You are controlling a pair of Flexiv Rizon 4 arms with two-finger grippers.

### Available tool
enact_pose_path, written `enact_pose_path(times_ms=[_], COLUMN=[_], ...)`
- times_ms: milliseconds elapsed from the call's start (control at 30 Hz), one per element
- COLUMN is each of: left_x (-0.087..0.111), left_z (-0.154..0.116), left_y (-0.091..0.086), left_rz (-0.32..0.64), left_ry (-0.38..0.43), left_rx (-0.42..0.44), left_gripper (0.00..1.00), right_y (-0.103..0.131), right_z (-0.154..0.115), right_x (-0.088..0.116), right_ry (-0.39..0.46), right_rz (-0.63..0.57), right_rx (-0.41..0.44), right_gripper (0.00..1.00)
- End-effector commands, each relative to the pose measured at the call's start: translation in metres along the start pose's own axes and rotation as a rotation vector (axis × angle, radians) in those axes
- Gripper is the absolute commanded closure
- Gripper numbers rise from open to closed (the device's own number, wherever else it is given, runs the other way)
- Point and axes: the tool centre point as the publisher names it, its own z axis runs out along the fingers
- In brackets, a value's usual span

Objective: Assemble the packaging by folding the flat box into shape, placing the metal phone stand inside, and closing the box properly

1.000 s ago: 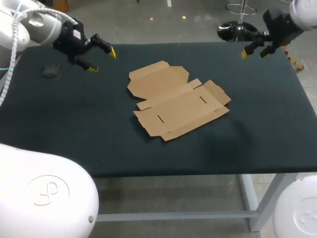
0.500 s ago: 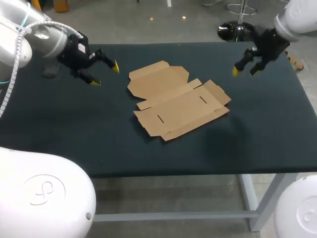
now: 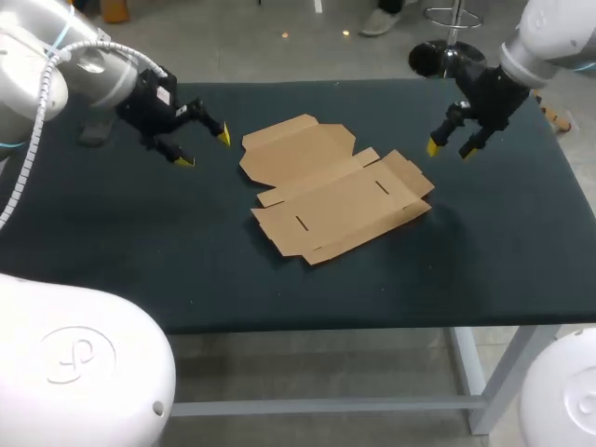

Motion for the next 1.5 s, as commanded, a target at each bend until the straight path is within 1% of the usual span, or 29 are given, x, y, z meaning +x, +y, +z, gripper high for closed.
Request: enact_pose_path(times_ms=[33, 67, 200, 333, 433, 567, 667, 767, 933, 1033, 1100, 1133, 1200, 1300, 1333, 1433, 1500], left_x=[0.003, 0.003, 0.001, 0.001, 0.001, 0.001, 0.001, 0.001, 0.001, 0.001, 0.001, 0.001, 0.001, 0.001, 0.001, 0.001, 0.001], left_z=[0.003, 0.003, 0.004, 0.004, 0.004, 0.004, 0.004, 0.004, 0.004, 0.004, 0.004, 0.004, 0.004, 0.004, 0.004, 0.004, 0.004], left_y=[-0.003, -0.003, -0.003, -0.003, -0.003, -0.003, -0.003, -0.003, -0.003, -0.003, -0.003, -0.003, -0.003, -0.003, -0.003, -0.003, -0.003], left_rz=[0.017, 0.031, 0.024, 0.024, 0.024, 0.024, 0.024, 0.024, 0.024, 0.024, 0.024, 0.024, 0.024, 0.024, 0.024, 0.024, 0.024], left_ry=[-0.014, -0.014, -0.014, -0.014, -0.014, -0.014, -0.014, -0.014, -0.014, -0.014, -0.014, -0.014, -0.014, -0.014, -0.014, -0.014, -0.014], left_rx=[-0.009, -0.007, -0.011, -0.011, -0.011, -0.011, -0.011, -0.011, -0.011, -0.011, -0.011, -0.011, -0.011, -0.011, -0.011, -0.011, -0.011], left_gripper=[0.0, 0.0, 0.0, 0.0, 0.0, 0.0, 0.0, 0.0, 0.0, 0.0, 0.0, 0.0, 0.0, 0.0, 0.0, 0.0, 0.0], right_y=[0.007, 0.008, 0.01, 0.015, 0.018, 0.023, 0.025, 0.028, 0.033, 0.034, 0.034, 0.034, 0.034, 0.036, 0.036, 0.036, 0.035], right_z=[0.011, 0.013, 0.023, 0.033, 0.042, 0.056, 0.065, 0.073, 0.083, 0.088, 0.092, 0.093, 0.096, 0.1, 0.101, 0.101, 0.101], right_x=[-0.007, -0.007, -0.012, -0.016, -0.018, -0.02, -0.022, -0.023, -0.02, -0.018, -0.016, -0.015, -0.014, -0.012, -0.01, -0.006, -0.003], right_ry=[0.016, 0.016, 0.019, 0.038, 0.071, 0.11, 0.142, 0.171, 0.217, 0.229, 0.236, 0.24, 0.248, 0.261, 0.264, 0.282, 0.291], right_rz=[0.006, 0.006, 0.008, -0.001, -0.003, 0.004, 0.008, 0.009, 0.004, 0.004, 0.003, 0.002, 0.002, -0.002, -0.003, -0.005, -0.002], right_rx=[0.057, 0.059, 0.091, 0.128, 0.162, 0.191, 0.206, 0.225, 0.248, 0.253, 0.258, 0.26, 0.264, 0.265, 0.264, 0.251, 0.238], right_gripper=[0.0, 0.0, 0.0, 0.0, 0.09, 0.09, 0.14, 0.17, 0.29, 0.4, 0.43, 0.47, 0.5, 0.52, 0.55, 0.8, 0.91])
